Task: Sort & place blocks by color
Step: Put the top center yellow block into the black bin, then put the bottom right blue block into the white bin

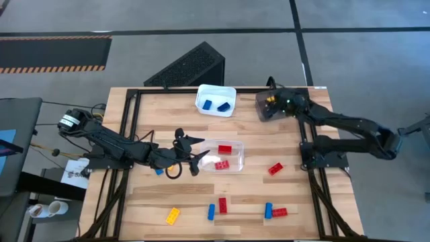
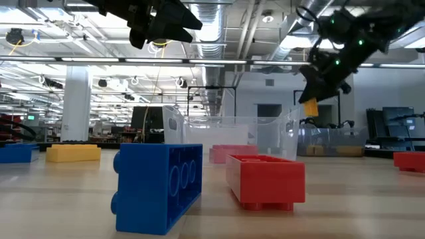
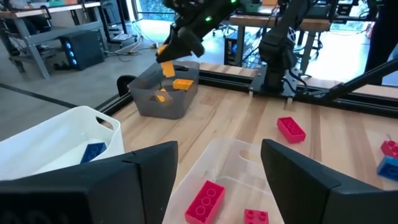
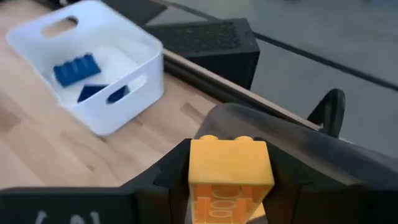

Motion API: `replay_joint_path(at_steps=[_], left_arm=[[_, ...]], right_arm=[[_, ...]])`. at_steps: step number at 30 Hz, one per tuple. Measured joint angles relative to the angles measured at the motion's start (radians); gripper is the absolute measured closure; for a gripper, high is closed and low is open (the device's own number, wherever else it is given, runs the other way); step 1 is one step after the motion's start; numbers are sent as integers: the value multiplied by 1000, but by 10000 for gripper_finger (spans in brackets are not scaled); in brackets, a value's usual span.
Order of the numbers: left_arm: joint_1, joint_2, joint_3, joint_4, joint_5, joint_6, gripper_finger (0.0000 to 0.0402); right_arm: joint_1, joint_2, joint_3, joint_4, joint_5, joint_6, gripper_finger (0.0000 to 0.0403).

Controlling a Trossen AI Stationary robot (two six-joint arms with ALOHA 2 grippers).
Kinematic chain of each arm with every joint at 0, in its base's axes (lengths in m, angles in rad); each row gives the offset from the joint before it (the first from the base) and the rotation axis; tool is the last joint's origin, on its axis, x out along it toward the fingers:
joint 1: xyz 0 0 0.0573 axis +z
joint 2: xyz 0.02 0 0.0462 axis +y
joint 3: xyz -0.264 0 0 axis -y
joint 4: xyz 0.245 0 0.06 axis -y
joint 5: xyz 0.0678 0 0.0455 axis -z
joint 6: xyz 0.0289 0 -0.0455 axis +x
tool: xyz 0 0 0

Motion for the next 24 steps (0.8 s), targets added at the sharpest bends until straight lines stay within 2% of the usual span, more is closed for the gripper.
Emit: replay_joint_path(at_steps=[4, 8, 19, 22, 24], left_arm=[[0, 0, 0, 0, 0, 0, 184], [1, 0, 0, 0, 0, 0, 184], [2, 0, 0, -3, 1, -9, 184], [2, 1, 0, -9, -1, -4, 184], [2, 1, 0, -8, -2, 2, 184]], right_arm=[[-116, -1, -75, 120, -119, 22, 250], [-180, 0, -98, 135, -134, 48, 248], [-211, 1, -115, 122, -121, 83, 142], [-206, -6, -110, 121, -159, 85, 134], [-196, -22, -95, 123, -235, 86, 133]])
